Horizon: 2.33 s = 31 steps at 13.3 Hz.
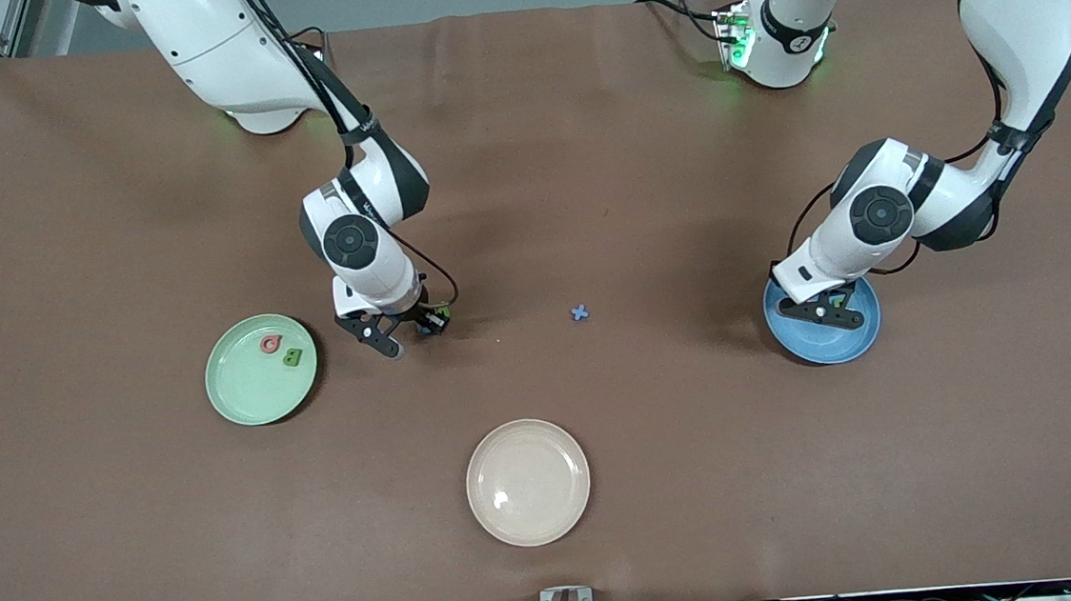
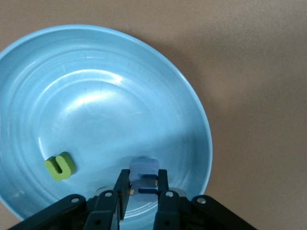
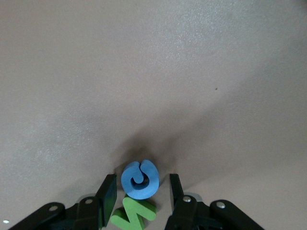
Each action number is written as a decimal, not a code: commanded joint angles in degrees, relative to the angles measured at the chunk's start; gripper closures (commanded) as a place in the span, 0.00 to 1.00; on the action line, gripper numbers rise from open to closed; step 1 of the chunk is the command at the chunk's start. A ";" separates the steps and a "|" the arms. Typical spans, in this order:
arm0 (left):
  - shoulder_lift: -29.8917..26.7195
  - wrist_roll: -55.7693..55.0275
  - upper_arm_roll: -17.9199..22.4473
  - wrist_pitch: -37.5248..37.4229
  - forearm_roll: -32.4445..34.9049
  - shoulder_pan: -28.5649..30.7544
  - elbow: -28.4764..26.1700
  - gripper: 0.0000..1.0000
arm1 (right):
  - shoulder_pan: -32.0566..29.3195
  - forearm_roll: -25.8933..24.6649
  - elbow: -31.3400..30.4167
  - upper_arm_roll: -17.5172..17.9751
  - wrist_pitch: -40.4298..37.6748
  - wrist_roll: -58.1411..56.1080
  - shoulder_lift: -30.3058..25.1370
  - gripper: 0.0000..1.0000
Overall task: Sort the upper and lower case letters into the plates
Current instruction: 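Carry the E to the blue plate while the right gripper grasps the c, then release the E in the blue plate while the right gripper drops c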
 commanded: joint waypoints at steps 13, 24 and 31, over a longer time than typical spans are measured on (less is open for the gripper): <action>-2.26 -1.06 0.02 0.89 3.96 0.69 0.34 0.00 | -6.22 0.40 5.52 -0.12 -16.51 -9.93 -4.40 1.00; 0.52 -23.35 -9.22 -7.73 -4.29 -11.24 11.13 0.00 | -28.56 -0.83 5.27 -0.47 -24.11 -49.24 -8.64 1.00; 10.28 -56.22 6.22 -6.77 -4.47 -39.53 27.21 0.00 | -32.17 -1.88 4.04 -0.47 -16.91 -54.35 -5.13 0.99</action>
